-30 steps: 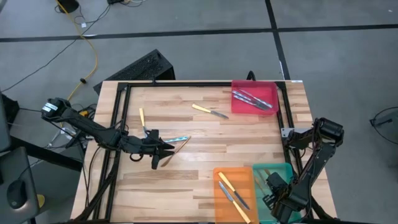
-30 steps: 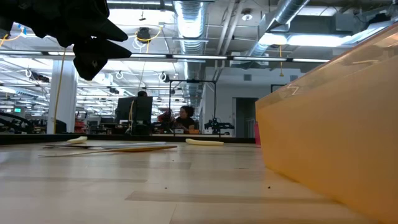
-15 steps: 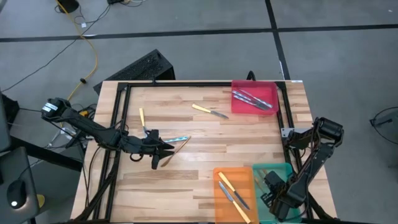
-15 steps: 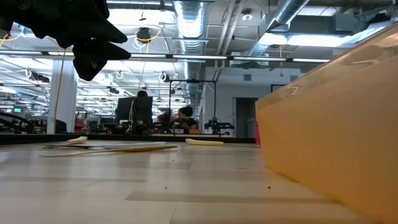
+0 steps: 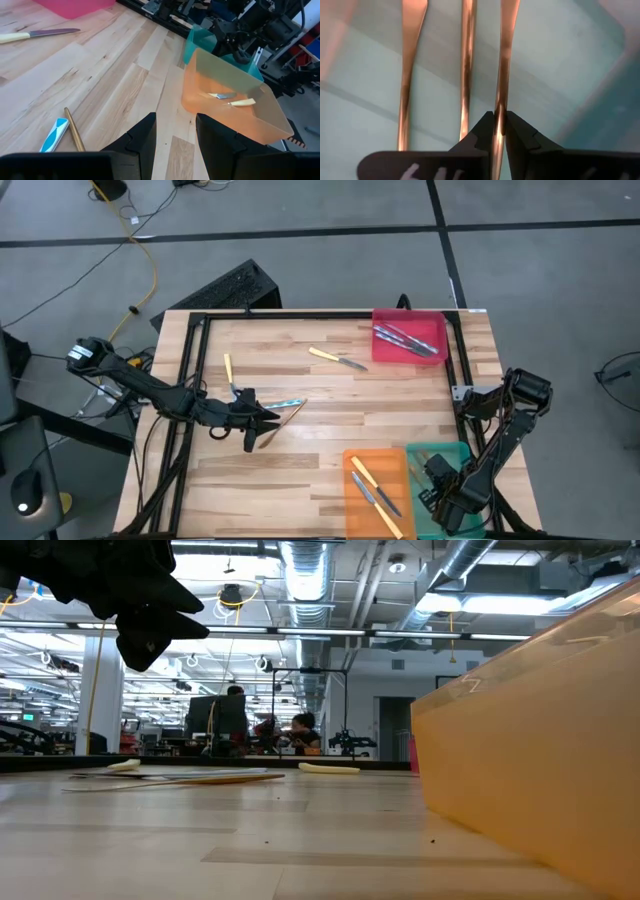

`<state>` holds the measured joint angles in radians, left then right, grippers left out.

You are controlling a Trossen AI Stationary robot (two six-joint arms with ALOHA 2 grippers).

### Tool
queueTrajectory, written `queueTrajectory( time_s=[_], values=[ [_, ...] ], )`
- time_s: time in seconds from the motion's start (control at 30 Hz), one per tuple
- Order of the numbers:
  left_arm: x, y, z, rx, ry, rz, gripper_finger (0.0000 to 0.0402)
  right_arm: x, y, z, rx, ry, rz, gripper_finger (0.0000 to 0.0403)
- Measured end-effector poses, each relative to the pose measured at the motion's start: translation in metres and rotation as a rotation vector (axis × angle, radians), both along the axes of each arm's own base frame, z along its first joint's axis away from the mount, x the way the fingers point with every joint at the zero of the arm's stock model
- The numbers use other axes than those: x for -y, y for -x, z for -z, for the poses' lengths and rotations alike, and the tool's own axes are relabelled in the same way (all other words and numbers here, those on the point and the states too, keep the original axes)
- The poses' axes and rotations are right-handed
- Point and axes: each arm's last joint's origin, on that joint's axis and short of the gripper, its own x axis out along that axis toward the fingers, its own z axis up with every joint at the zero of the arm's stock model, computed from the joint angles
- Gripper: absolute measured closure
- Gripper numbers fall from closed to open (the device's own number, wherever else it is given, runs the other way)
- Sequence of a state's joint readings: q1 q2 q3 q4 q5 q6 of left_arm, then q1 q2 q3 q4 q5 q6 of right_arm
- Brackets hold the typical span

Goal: Sort silverware by color (type)
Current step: Put the gold knife into the orange bin

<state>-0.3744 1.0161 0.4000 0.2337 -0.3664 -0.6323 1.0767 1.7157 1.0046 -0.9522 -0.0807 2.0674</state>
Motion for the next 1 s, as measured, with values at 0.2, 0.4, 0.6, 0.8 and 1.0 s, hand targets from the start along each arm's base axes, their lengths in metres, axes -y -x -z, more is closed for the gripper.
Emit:
queueTrajectory(
  time_s=[0.2, 0.4, 0.6, 0.8, 1.0],
  values=[
    [0.0, 0.0, 0.0, 0.0, 0.0, 0.0, 0.028, -0.0004, -0.0002, 0.0, 0.002, -0.004, 0.0, 0.0349],
    [0.0, 0.0, 0.0, 0.0, 0.0, 0.0, 0.028, -0.0009, -0.0003, 0.0002, 0.004, -0.008, -0.001, 0.0348],
    [0.0, 0.0, 0.0, 0.0, 0.0, 0.0, 0.028, -0.0017, -0.0008, 0.0002, 0.009, -0.017, -0.008, 0.0341],
    [0.0, 0.0, 0.0, 0.0, 0.001, 0.0, 0.028, -0.0047, -0.0022, 0.0008, 0.027, -0.041, 0.004, 0.0323],
    [0.0001, 0.0, 0.0, 0.0, 0.005, -0.001, 0.028, -0.0049, -0.0023, 0.0008, 0.027, -0.043, 0.001, 0.0311]
  ],
)
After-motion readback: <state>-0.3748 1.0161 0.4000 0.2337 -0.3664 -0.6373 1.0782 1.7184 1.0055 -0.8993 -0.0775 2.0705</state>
